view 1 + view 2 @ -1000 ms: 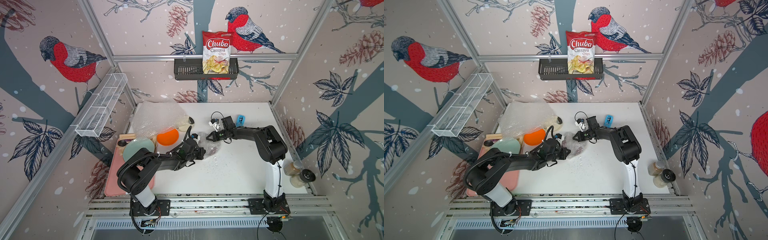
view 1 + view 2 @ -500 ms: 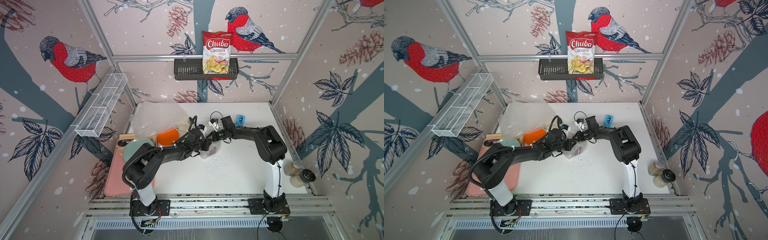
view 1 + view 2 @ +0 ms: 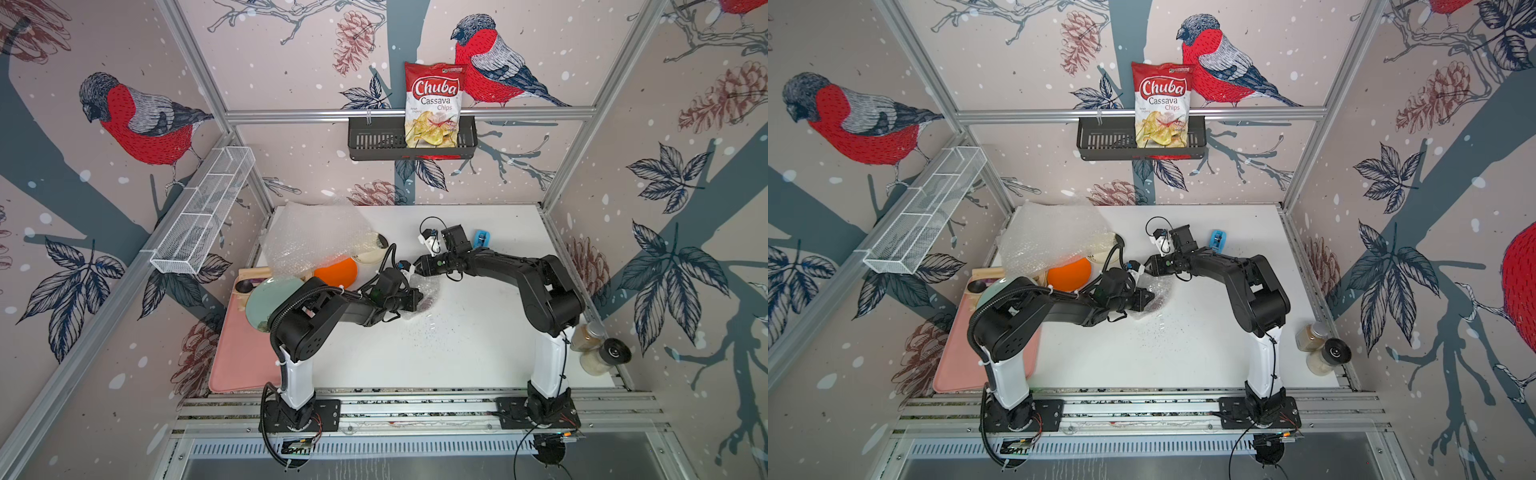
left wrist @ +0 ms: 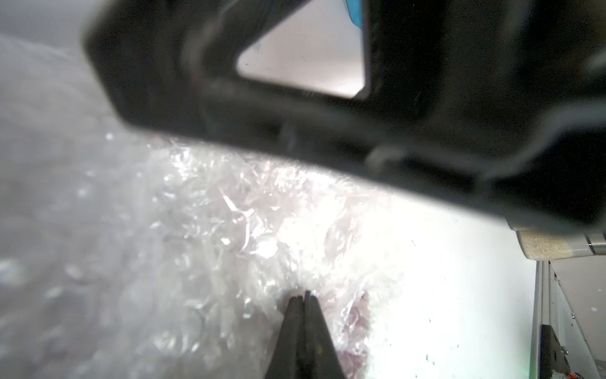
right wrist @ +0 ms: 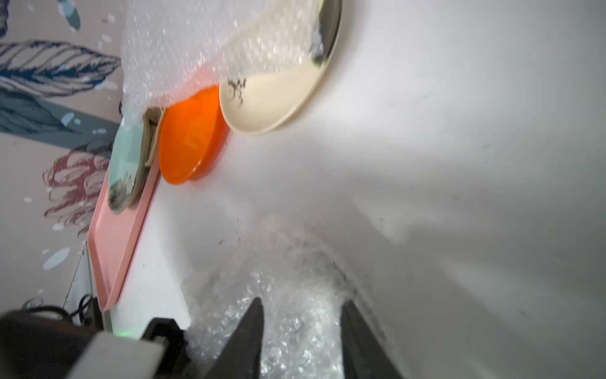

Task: Wrap dinner plates in bubble wrap
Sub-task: Stick the tape on the bubble wrap.

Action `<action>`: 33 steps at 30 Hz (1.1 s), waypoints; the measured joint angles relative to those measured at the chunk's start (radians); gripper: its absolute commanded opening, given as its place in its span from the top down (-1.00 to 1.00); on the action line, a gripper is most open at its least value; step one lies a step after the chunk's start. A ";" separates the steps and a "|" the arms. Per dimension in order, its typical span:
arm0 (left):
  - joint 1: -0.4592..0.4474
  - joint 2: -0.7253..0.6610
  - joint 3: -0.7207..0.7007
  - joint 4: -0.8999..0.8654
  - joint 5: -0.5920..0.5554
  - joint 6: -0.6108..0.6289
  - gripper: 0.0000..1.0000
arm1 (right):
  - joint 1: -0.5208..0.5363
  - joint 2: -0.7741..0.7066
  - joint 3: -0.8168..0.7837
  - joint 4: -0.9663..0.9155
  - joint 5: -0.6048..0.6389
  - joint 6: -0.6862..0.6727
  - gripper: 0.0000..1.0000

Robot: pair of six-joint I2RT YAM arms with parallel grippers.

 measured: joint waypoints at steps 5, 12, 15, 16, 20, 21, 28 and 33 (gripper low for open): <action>0.000 -0.004 -0.006 0.016 -0.001 -0.014 1.00 | 0.021 -0.124 -0.114 0.013 0.130 0.010 0.67; 0.000 -0.005 -0.008 0.020 0.001 -0.018 1.00 | 0.101 -0.065 -0.114 -0.024 0.062 -0.012 1.00; 0.000 -0.004 -0.011 0.033 0.003 -0.018 1.00 | 0.091 0.012 -0.079 -0.023 0.182 0.116 0.98; 0.000 -0.004 -0.014 0.042 0.003 -0.019 1.00 | 0.082 0.026 -0.071 -0.021 0.190 0.153 0.97; 0.000 -0.002 -0.024 0.064 0.005 -0.022 1.00 | 0.080 0.003 -0.064 -0.016 0.205 0.212 0.88; 0.000 -0.002 -0.026 0.065 0.006 -0.022 1.00 | 0.085 -0.009 -0.063 -0.014 0.205 0.212 0.85; 0.000 0.006 -0.023 0.073 0.012 -0.038 1.00 | 0.109 0.055 -0.011 -0.004 0.235 0.239 0.83; 0.000 0.014 -0.021 0.082 0.026 -0.041 1.00 | 0.099 -0.098 -0.158 -0.021 0.241 0.257 0.74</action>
